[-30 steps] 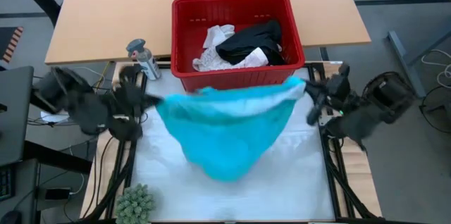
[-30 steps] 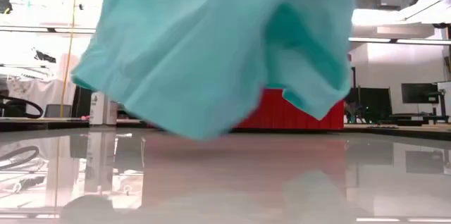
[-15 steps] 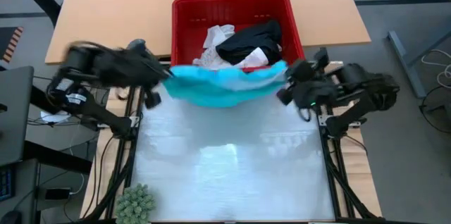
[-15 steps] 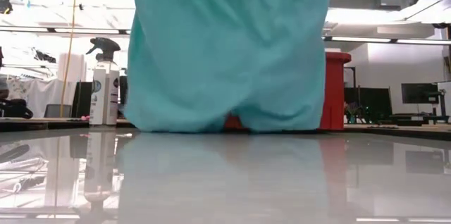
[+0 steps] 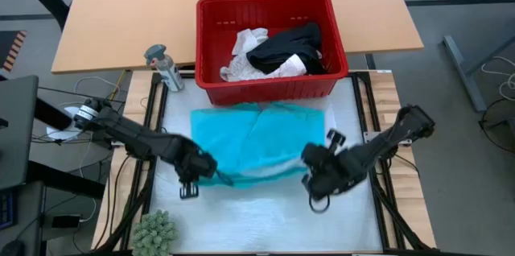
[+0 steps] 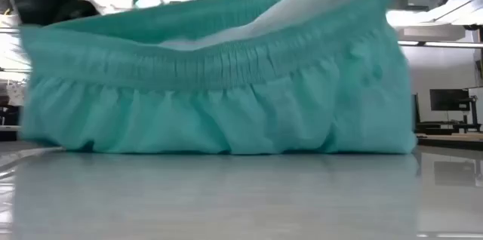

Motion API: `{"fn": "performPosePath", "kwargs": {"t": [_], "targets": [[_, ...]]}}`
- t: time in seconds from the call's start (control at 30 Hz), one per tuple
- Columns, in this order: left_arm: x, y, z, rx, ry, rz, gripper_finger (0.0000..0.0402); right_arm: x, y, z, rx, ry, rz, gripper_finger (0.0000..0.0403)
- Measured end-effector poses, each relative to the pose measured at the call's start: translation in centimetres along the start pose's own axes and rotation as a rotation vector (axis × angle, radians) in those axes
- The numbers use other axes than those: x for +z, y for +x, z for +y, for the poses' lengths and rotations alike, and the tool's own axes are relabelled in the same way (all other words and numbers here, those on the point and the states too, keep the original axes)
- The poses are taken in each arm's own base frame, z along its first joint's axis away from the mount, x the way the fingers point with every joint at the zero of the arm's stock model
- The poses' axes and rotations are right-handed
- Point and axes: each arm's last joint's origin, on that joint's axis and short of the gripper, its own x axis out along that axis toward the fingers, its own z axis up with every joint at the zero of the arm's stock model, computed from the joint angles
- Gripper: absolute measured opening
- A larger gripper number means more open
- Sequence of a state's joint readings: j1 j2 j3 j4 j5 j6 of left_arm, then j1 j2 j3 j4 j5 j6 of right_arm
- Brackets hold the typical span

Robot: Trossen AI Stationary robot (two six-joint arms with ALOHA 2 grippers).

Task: Fold laundry
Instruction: Fold the light blue shorts

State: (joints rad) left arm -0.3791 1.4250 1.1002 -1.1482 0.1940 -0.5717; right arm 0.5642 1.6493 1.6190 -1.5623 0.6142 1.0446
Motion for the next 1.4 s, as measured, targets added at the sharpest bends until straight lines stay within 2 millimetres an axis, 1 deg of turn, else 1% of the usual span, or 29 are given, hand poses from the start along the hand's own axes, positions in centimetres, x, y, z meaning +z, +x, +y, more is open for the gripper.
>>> {"fn": "performPosePath", "kwargs": {"t": [0.07, 0.1, 0.17, 0.23, 0.33, 0.43, 0.53, 0.63, 0.77, 0.87, 0.93, 1.0, 1.1, 1.23, 1.3, 1.4], "targets": [[-0.1, 1.3, -1.0, -0.071, 0.033, -0.038, 0.0, -1.1, 0.7, 1.4, -0.017, -0.014, 0.038, 0.0041], [-0.1, 1.7, -1.5, -0.092, 0.045, -0.057, 0.0, -1.6, 1.0, 1.9, -0.021, -0.025, 0.054, 0.0043], [0.0, 1.7, -2.2, -0.12, 0.056, -0.1, 0.0, -2.2, 1.5, 3.3, -0.029, -0.067, 0.084, 0.0045], [0.4, 1.1, -2.9, -0.15, 0.07, -0.151, 0.0, -2.7, 2.0, 4.5, -0.014, -0.114, 0.108, 0.0047], [1.0, -0.3, -4.2, -0.184, 0.109, -0.259, 0.0, -3.5, 2.2, 6.0, 0.041, -0.189, 0.147, 0.0048], [1.0, -1.6, -5.4, -0.204, 0.195, -0.333, 0.0003, -4.3, 2.1, 7.2, 0.097, -0.239, 0.185, 0.0054], [1.0, -2.8, -6.6, -0.236, 0.243, -0.381, 0.0014, -5.0, 1.4, 7.7, 0.13, -0.261, 0.187, 0.0071], [0.6, -3.7, -7.5, -0.247, 0.296, -0.421, 0.0033, -5.6, 0.5, 8.1, 0.163, -0.278, 0.166, 0.0101], [0.2, -3.9, -8.5, -0.21, 0.354, -0.492, 0.0059, -6.1, -0.4, 8.4, 0.191, -0.293, 0.135, 0.0158], [0.0, -3.9, -8.7, -0.216, 0.335, -0.494, 0.0075, -6.4, -0.6, 8.7, 0.207, -0.295, 0.127, 0.02], [0.1, -4.0, -8.9, -0.247, 0.324, -0.496, 0.008, -6.2, -0.6, 9.0, 0.237, -0.309, 0.092, 0.022], [-0.1, -4.0, -9.4, -0.267, 0.328, -0.523, 0.0081, -5.9, -0.7, 9.7, 0.301, -0.347, 0.045, 0.0229], [-0.4, -4.2, -10.2, -0.279, 0.325, -0.578, 0.0082, -5.3, -1.1, 10.8, 0.412, -0.412, -0.031, 0.0232], [-1.1, -4.3, -11.5, -0.262, 0.301, -0.678, 0.0082, -5.0, -1.3, 11.4, 0.47, -0.453, -0.076, 0.0232], [-1.2, -3.8, -12.3, -0.253, 0.295, -0.712, 0.0082, -5.0, -1.4, 11.5, 0.476, -0.451, -0.085, 0.0232], [-1.3, -1.9, -13.6, -0.228, 0.306, -0.698, 0.0082, -5.1, -1.1, 11.8, 0.49, -0.42, -0.087, 0.0233]]}}
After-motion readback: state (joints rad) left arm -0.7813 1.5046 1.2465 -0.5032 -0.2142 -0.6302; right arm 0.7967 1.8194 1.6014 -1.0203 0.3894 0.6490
